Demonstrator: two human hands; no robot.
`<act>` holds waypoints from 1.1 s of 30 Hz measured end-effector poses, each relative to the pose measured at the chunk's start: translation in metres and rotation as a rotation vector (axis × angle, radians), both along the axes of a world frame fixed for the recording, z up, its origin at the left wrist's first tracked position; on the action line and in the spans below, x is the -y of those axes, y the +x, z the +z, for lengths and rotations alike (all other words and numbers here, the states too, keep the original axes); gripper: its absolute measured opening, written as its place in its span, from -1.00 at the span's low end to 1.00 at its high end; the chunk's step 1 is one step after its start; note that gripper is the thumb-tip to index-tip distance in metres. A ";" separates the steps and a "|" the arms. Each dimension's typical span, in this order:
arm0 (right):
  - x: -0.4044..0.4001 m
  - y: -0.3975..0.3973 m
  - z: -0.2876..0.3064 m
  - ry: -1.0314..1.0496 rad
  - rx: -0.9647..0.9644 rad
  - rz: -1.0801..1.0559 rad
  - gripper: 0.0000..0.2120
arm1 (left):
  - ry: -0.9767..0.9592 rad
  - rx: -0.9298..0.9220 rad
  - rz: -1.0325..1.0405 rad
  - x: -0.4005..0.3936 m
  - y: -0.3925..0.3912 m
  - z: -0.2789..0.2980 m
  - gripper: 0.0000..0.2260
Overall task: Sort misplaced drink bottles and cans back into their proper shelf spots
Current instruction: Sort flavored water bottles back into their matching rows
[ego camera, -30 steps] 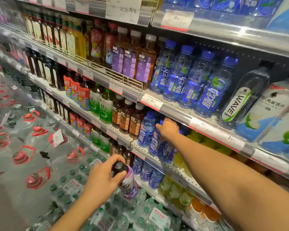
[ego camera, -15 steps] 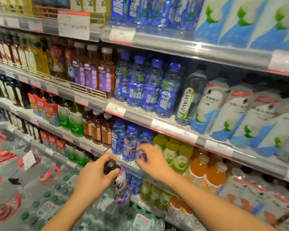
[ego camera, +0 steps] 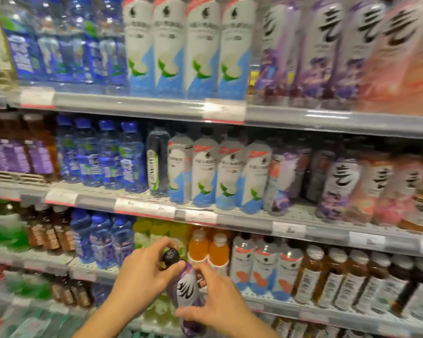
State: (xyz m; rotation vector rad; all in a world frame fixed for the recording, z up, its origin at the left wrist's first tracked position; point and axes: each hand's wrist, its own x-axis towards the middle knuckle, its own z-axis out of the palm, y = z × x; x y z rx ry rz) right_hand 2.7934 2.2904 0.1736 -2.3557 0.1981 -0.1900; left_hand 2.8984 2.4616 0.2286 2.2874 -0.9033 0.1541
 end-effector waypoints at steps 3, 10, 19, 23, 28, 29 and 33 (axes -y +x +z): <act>0.032 -0.034 0.009 -0.011 0.001 -0.132 -0.09 | 0.015 0.051 -0.057 0.046 -0.034 0.014 -0.68; 0.100 -0.114 0.028 -0.025 0.075 -0.342 -0.34 | -0.080 -0.028 -0.226 0.131 -0.094 0.029 -0.65; 0.177 -0.161 0.102 -0.033 0.398 -0.536 -0.50 | 0.081 0.259 -0.221 0.191 -0.083 0.027 -0.57; 0.197 -0.145 0.144 -0.049 0.581 -0.631 -0.49 | 0.273 0.403 -0.188 0.208 -0.076 0.004 -0.41; 0.205 -0.113 0.183 -0.024 0.614 -0.662 -0.54 | 0.350 0.425 -0.137 0.220 -0.074 -0.021 -0.31; 0.206 -0.106 0.186 -0.034 0.603 -0.663 -0.55 | 0.346 0.433 -0.132 0.221 -0.073 -0.024 -0.29; 0.204 -0.082 0.187 -0.103 0.579 -0.682 -0.55 | 0.333 0.482 -0.146 0.215 -0.062 -0.040 -0.18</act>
